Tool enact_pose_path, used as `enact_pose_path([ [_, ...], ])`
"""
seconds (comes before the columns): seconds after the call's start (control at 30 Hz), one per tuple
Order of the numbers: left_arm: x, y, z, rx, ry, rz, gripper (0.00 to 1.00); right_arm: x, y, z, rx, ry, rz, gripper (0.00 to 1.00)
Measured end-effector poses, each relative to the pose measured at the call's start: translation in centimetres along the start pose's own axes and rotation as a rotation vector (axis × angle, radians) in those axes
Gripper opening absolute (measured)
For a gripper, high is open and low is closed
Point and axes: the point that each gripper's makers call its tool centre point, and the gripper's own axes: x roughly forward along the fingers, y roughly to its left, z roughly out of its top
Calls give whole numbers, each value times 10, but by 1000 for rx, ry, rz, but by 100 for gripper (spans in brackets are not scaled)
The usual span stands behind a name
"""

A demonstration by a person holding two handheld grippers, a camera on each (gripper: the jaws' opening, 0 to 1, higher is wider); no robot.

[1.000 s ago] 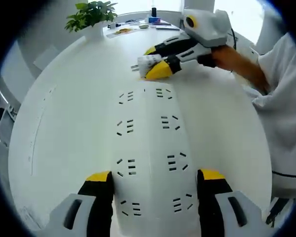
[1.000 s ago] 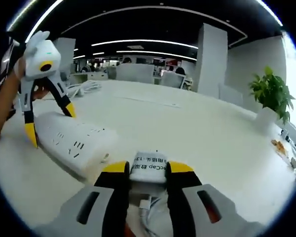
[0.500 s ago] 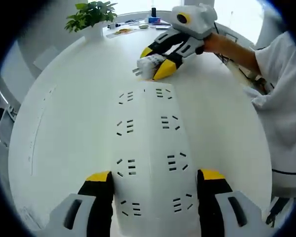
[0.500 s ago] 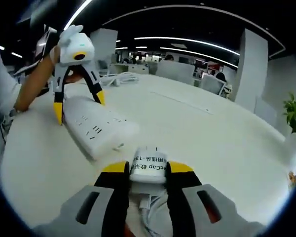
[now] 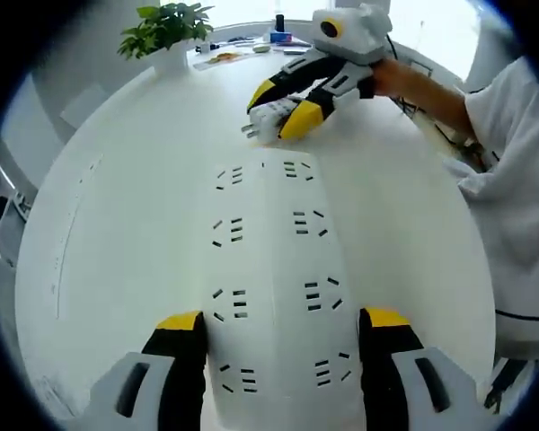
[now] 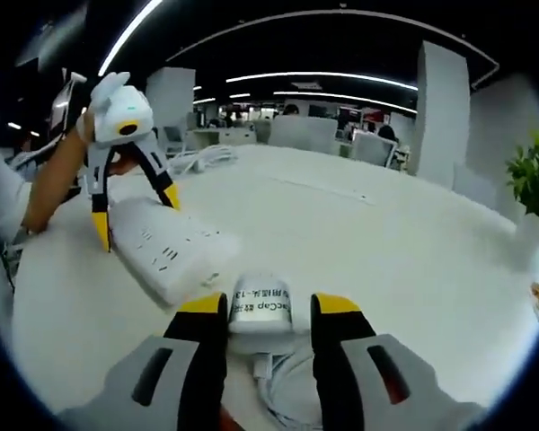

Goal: Straighten the power strip on the desk, plug the charger into it

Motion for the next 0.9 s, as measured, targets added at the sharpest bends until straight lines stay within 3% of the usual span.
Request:
enact_pose_path([
  [0.27,0,-1,1,0,-1,0,70,-3,3,-2,44,-52,-20,27],
  [0.3,0,-1,1,0,-1,0,70,-3,2,0,0,-61,-32,27],
  [0.47,0,0,1,1,0,0,70,-2,4,0,-14,-57,-37,27],
  [0.7,0,0,1,0,-1,0,70,3,2,-2,41,-87,-24,27],
  [0.9,1,0,1,1,-3,0,70,4,1,-2,18,-79,-17,28],
])
